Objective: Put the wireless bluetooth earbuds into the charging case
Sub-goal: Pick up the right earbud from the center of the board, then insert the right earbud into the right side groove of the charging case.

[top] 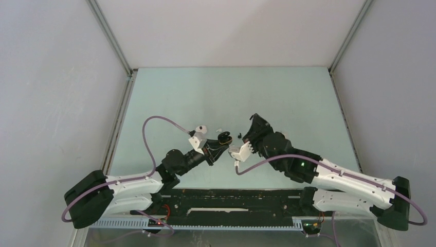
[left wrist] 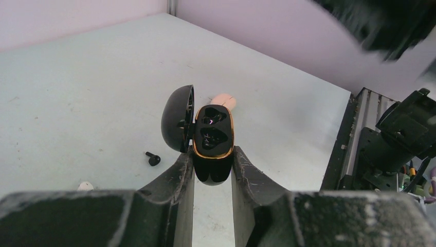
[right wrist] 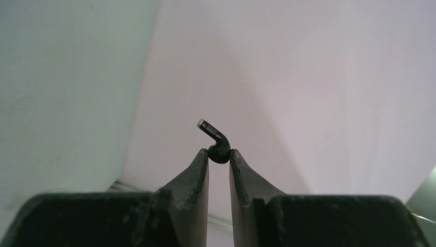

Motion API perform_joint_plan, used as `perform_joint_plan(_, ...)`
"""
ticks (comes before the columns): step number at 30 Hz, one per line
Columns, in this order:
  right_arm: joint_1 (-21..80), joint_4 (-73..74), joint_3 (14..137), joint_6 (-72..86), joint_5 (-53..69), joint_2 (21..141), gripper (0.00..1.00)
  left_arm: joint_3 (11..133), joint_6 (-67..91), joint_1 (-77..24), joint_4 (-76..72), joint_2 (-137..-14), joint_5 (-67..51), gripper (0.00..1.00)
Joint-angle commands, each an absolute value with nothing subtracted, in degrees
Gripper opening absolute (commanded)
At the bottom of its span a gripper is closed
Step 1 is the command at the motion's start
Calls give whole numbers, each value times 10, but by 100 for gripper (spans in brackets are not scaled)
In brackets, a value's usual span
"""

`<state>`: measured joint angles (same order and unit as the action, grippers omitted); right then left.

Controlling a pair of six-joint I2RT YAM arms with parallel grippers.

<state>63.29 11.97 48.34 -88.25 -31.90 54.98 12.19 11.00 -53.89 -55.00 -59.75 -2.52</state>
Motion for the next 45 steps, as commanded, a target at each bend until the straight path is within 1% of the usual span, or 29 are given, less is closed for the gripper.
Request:
perform_joint_plan(1, 639, -114, 378, -1065, -352, 510, 0, 121, 59, -542, -596, -603, -21, 1)
perform_joint_plan(5, 663, -173, 347, -1097, -336, 514, 0, 125, 41, -542, -594, -605, -25, 1)
perform_joint_plan(11, 687, -228, 318, -1118, -299, 534, 0, 118, 27, -546, -630, -624, -37, 0)
perform_joint_plan(19, 696, -207, 304, -1115, -286, 544, 0, 118, 19, -550, -634, -625, -41, 0)
perform_joint_plan(30, 726, -195, 295, -1101, -283, 565, 0, 117, 1, -554, -628, -619, 20, 0)
perform_joint_plan(45, 743, -187, 295, -1072, -278, 568, 0, 111, -24, -561, -629, -613, 5, 0)
